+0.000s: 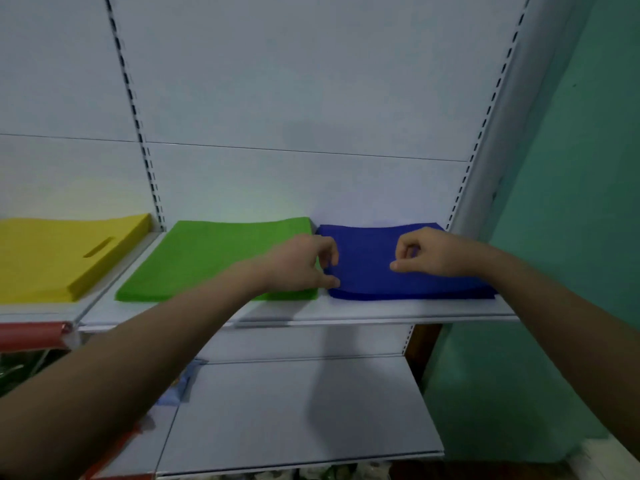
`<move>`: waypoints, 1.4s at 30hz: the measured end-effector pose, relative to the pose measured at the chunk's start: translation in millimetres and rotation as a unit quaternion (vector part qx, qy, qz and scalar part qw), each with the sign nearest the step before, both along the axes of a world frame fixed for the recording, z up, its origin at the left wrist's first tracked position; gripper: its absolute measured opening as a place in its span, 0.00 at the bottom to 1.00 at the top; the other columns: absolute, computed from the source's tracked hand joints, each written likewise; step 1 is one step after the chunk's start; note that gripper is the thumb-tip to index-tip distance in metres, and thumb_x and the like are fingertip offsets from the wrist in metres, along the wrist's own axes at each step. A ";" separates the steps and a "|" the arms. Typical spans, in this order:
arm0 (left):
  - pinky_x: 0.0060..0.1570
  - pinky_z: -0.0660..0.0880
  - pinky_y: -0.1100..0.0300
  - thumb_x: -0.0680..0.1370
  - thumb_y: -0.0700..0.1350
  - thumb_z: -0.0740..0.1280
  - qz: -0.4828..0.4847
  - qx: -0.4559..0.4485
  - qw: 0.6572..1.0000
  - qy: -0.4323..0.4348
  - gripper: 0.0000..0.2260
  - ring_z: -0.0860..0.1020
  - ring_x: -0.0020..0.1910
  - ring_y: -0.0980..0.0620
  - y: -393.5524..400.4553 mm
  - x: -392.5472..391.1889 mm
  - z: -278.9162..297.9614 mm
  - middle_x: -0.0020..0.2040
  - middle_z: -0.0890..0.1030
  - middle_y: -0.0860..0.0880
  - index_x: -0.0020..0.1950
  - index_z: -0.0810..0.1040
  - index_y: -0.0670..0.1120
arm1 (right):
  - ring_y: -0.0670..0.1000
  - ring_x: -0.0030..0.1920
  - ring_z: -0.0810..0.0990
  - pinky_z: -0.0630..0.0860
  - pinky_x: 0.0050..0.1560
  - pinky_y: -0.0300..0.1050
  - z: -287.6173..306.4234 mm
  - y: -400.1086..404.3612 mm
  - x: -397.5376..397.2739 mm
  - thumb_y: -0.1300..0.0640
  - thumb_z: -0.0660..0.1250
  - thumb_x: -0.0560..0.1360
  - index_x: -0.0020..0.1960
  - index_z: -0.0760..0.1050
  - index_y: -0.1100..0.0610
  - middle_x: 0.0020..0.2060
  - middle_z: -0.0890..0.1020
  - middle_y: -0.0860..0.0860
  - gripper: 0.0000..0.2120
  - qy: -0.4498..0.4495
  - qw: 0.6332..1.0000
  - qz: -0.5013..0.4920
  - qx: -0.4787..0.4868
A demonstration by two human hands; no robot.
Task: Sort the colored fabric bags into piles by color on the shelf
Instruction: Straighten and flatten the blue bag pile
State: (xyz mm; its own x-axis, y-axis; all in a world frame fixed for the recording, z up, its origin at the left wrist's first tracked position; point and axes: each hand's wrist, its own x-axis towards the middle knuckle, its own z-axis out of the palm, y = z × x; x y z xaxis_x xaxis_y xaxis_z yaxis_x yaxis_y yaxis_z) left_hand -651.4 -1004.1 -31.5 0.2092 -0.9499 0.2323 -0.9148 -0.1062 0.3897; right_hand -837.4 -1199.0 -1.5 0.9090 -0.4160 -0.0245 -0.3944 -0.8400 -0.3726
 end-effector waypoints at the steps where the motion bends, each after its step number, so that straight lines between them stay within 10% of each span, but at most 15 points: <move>1: 0.47 0.73 0.57 0.71 0.51 0.76 0.001 -0.006 1.000 -0.019 0.14 0.75 0.47 0.52 -9.0 -6.3 -3.9 0.46 0.77 0.54 0.50 0.75 0.49 | 0.44 0.40 0.77 0.73 0.42 0.40 -0.9 -11.3 -10.8 0.46 0.73 0.73 0.45 0.77 0.52 0.43 0.80 0.46 0.10 -0.002 1.000 0.006 -0.013; 10: 0.50 0.68 0.58 0.70 0.58 0.74 0.021 0.015 0.984 -0.178 0.20 0.68 0.51 0.52 -60.9 -44.7 -24.9 0.52 0.75 0.56 0.54 0.72 0.51 | 0.49 0.69 0.63 0.63 0.70 0.45 -28.2 -86.6 -74.3 0.46 0.75 0.70 0.73 0.64 0.46 0.69 0.65 0.45 0.35 0.105 0.988 0.051 -0.102; 33: 0.56 0.68 0.58 0.71 0.57 0.73 -0.006 0.103 0.963 -0.247 0.19 0.68 0.55 0.53 -67.9 -33.1 -15.4 0.53 0.72 0.57 0.58 0.70 0.56 | 0.46 0.72 0.59 0.60 0.74 0.45 -31.1 -126.9 -89.9 0.52 0.74 0.73 0.76 0.60 0.45 0.73 0.61 0.42 0.36 0.109 0.984 0.080 -0.115; 38: 0.66 0.62 0.61 0.75 0.60 0.70 0.083 0.062 0.993 0.060 0.25 0.66 0.67 0.56 -65.3 -45.6 -12.2 0.67 0.70 0.56 0.69 0.71 0.54 | 0.47 0.73 0.61 0.61 0.70 0.43 -25.8 -135.2 -95.7 0.44 0.73 0.72 0.78 0.56 0.42 0.75 0.60 0.43 0.40 0.033 0.995 0.017 0.091; 42: 0.72 0.58 0.55 0.81 0.60 0.59 0.229 -0.008 0.918 0.324 0.28 0.63 0.75 0.50 -85.8 -52.1 -6.9 0.76 0.64 0.51 0.78 0.62 0.49 | 0.51 0.73 0.65 0.61 0.73 0.52 -30.8 -133.3 -92.2 0.30 0.59 0.70 0.77 0.59 0.50 0.75 0.64 0.47 0.41 -0.147 0.944 -0.106 0.277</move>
